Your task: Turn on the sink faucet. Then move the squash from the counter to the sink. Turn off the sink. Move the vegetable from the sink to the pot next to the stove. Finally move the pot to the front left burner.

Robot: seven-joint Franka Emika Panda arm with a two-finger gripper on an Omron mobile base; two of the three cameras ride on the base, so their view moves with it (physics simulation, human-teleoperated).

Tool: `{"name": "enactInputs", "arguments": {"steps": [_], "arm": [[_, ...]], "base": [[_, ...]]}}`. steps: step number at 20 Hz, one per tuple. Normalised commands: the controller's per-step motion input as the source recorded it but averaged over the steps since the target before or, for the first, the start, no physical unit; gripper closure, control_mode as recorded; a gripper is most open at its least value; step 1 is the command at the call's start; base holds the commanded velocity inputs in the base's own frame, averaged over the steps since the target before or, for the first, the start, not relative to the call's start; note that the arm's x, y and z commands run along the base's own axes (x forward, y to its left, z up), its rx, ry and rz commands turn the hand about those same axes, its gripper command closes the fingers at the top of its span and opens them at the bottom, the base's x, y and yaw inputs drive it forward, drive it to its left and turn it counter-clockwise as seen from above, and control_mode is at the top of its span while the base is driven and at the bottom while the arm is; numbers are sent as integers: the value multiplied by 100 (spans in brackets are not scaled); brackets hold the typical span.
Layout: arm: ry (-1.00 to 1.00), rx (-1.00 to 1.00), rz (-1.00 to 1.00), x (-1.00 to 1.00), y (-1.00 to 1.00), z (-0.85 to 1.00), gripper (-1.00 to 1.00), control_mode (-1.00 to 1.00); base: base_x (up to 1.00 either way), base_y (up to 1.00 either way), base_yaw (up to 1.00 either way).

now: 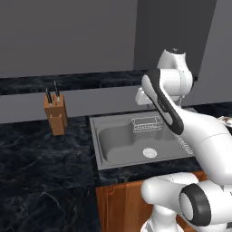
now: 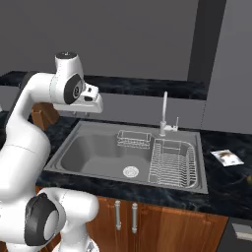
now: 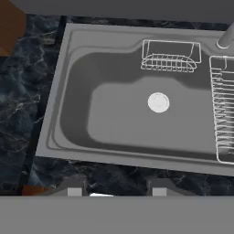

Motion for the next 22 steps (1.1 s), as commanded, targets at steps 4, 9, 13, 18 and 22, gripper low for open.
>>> {"name": "enactInputs", "arguments": {"steps": [4, 9, 13, 18, 22], "arm": [[0, 0, 0, 0, 0, 0, -100, 100], [0, 0, 0, 0, 0, 0, -100, 100], [0, 0, 0, 0, 0, 0, -100, 100], [0, 0, 0, 0, 0, 0, -100, 100], [0, 0, 0, 0, 0, 0, -100, 100]], "base": [[0, -7, 0], [0, -65, -2], [0, -81, -4], [1, -75, -5], [19, -60, -6]]}}
